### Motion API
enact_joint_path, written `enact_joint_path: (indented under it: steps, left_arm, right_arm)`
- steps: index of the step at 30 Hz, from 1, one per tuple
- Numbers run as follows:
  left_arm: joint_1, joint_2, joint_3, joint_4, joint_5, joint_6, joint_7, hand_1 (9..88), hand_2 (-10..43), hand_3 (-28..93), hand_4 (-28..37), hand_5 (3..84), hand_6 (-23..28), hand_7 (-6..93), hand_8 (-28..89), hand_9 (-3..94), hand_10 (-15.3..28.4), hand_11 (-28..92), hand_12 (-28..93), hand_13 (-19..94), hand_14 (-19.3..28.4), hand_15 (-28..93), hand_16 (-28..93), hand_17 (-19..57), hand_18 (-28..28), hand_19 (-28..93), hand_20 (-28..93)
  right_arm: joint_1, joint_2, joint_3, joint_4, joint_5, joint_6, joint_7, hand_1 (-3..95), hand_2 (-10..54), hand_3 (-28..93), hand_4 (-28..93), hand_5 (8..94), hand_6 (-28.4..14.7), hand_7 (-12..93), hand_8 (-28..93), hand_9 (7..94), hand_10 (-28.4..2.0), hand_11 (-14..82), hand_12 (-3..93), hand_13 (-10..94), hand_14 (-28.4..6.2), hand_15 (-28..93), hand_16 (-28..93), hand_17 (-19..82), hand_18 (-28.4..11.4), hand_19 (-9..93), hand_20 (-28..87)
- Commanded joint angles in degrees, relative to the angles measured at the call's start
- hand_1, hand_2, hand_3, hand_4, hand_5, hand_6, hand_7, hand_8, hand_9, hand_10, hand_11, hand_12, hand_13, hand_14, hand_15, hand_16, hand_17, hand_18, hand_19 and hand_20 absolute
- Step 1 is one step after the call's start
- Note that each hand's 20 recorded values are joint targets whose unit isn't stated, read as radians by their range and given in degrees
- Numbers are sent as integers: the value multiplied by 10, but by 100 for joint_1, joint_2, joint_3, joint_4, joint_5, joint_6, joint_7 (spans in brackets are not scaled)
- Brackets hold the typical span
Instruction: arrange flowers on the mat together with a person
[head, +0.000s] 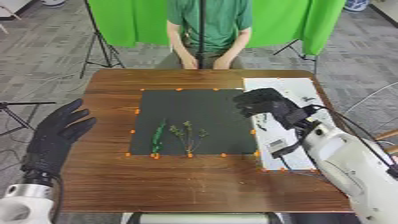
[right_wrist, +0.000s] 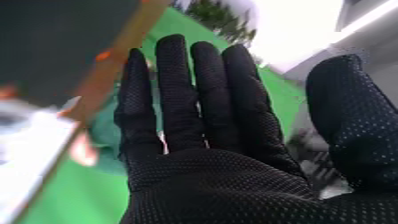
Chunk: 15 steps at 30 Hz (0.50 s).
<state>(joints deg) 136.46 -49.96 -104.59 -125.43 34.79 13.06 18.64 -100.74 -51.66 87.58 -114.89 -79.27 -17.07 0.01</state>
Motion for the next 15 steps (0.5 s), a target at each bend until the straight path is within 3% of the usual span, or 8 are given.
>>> enact_joint_path:
  steps: [1,5,7,8,9,11,15]
  left_arm:
    - [58,-115,19,27,-29,55,78,288,8,700,-249,370,25,233,-101,333,140,299,160,309,179,399,-2,-32,229,508,85]
    - [99,-173,95,25,-59,75,99,288,7,699,-249,370,25,233,-100,333,140,298,161,309,178,398,-1,-32,228,507,85]
    - [133,-275,83,6,-18,29,-36,288,7,700,-249,371,25,233,-100,333,140,298,161,309,178,397,-1,-32,228,507,85]
    - [67,-217,116,53,-35,5,104,288,7,700,-249,371,25,233,-100,333,140,298,161,309,178,397,-1,-32,228,507,85]
    - [80,-227,52,24,-5,18,-7,288,7,700,-249,370,25,233,-100,333,140,298,161,309,178,397,-1,-32,228,508,85]
    - [25,-153,66,40,-30,22,118,288,7,701,-249,371,25,231,-100,333,140,298,161,309,178,397,-1,-32,228,508,86]
    - [73,-232,90,32,-12,-9,46,287,7,700,-250,370,25,232,-99,333,140,298,161,310,178,396,0,-32,228,508,86]
  right_arm:
    - [-2030,-351,1685,-209,3697,1649,-971,175,86,907,-156,473,-48,164,-79,454,-161,189,245,386,-143,344,222,138,-226,532,296]
    - [-2429,-502,1941,-361,3708,1747,-1124,178,60,902,-171,487,-44,168,-79,464,-158,190,247,388,-143,329,229,135,-223,510,284]
    - [-2592,-626,2087,-413,3586,1630,-981,176,49,899,-181,494,-43,176,-79,470,-159,195,250,396,-139,330,235,134,-223,510,285]
    - [-2615,-650,2037,-422,3573,1727,-1161,175,45,895,-186,494,-43,177,-80,472,-159,197,251,398,-139,331,237,134,-223,510,285]
    - [-2668,-773,2059,-448,3547,1691,-1104,175,43,893,-190,495,-43,179,-80,475,-159,200,252,400,-139,333,239,135,-223,510,285]
    - [-2668,-862,1997,-487,3609,1793,-1260,176,42,892,-196,497,-44,184,-81,478,-159,205,253,404,-140,339,243,135,-222,514,288]
    - [-2680,-1009,2029,-446,3504,1552,-1089,179,33,894,-200,502,-42,193,-85,484,-157,215,254,414,-139,354,245,139,-222,521,293]
